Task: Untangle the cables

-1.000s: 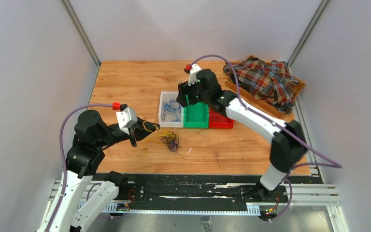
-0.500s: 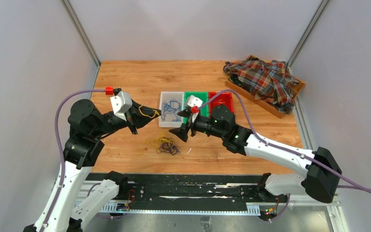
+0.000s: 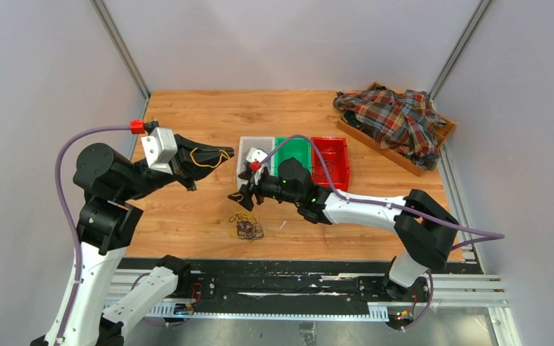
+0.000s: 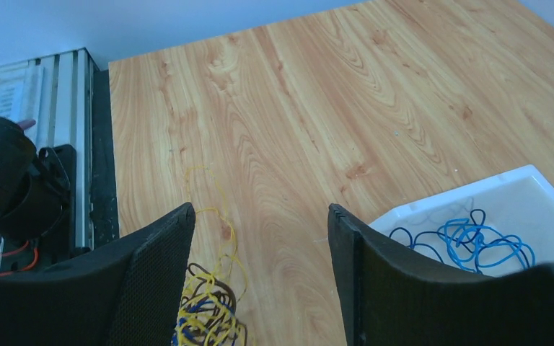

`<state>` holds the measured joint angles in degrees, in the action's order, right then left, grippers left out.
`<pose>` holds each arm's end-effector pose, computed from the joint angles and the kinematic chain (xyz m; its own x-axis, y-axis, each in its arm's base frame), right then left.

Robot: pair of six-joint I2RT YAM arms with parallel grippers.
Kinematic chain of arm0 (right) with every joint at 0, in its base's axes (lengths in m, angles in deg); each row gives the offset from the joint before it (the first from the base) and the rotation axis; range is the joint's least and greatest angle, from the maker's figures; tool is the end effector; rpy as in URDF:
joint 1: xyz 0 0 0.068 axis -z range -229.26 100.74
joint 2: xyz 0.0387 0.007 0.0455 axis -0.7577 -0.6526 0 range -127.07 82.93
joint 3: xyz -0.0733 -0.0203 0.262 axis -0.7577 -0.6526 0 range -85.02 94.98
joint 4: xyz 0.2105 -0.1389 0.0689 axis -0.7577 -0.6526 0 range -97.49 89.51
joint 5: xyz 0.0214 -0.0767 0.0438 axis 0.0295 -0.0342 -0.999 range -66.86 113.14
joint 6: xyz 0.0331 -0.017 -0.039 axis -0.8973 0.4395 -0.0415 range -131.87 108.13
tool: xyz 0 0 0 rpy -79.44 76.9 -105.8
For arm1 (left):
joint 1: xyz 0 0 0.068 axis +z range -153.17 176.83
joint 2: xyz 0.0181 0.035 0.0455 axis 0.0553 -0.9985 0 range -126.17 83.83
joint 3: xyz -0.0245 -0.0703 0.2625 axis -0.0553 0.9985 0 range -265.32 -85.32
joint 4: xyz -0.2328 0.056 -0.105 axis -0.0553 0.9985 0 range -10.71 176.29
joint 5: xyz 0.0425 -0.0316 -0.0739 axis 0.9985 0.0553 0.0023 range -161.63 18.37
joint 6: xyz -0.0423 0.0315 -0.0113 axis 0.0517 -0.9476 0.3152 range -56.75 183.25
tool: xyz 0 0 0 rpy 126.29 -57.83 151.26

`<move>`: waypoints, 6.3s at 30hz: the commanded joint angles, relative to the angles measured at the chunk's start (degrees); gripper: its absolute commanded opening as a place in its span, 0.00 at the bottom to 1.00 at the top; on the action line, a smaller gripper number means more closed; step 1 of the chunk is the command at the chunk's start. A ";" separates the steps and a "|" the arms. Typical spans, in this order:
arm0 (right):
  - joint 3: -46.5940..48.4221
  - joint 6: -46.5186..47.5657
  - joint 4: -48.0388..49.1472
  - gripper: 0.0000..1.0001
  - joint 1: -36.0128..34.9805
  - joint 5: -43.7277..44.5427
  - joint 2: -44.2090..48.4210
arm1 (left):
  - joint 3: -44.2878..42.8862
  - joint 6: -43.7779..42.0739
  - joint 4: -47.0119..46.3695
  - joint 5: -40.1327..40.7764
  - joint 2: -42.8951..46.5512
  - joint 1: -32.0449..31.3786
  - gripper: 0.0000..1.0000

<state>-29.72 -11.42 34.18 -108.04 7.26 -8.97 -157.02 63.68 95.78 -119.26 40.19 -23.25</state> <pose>0.1830 0.3209 0.2758 -0.0098 -0.0307 -0.9995 -0.9644 0.2643 0.0014 0.0971 -0.0635 0.4835 0.1815 -0.0716 -0.9808 0.9126 0.3839 0.1408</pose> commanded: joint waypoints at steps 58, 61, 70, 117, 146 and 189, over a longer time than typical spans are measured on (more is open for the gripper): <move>-10.21 -11.34 16.65 0.39 -0.28 7.53 -4.28 | -30.17 -6.72 -12.09 8.61 -12.61 -0.25 0.01; -12.83 -11.12 17.48 0.40 -0.21 9.62 -1.88 | -32.43 -8.80 -12.18 10.18 -13.52 -0.31 0.01; -19.04 -10.69 17.37 0.67 -0.19 14.39 7.35 | -34.88 -8.12 -13.87 11.95 -15.07 -0.31 0.01; 18.06 -4.05 3.20 0.48 -5.73 0.61 0.23 | -31.89 -1.42 -14.26 1.44 -15.16 -0.31 0.01; -14.85 -15.20 16.63 0.11 -5.20 13.77 1.16 | -58.18 -12.49 -16.48 13.89 -25.45 -0.29 0.01; -4.00 -1.04 10.71 0.75 -3.44 33.37 16.02 | -27.95 1.60 -17.55 3.99 -24.77 -10.28 0.00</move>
<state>-32.73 -13.69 41.77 -112.28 36.60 6.50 -185.66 66.00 78.80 -114.94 15.87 -32.58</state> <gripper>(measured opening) 0.747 0.017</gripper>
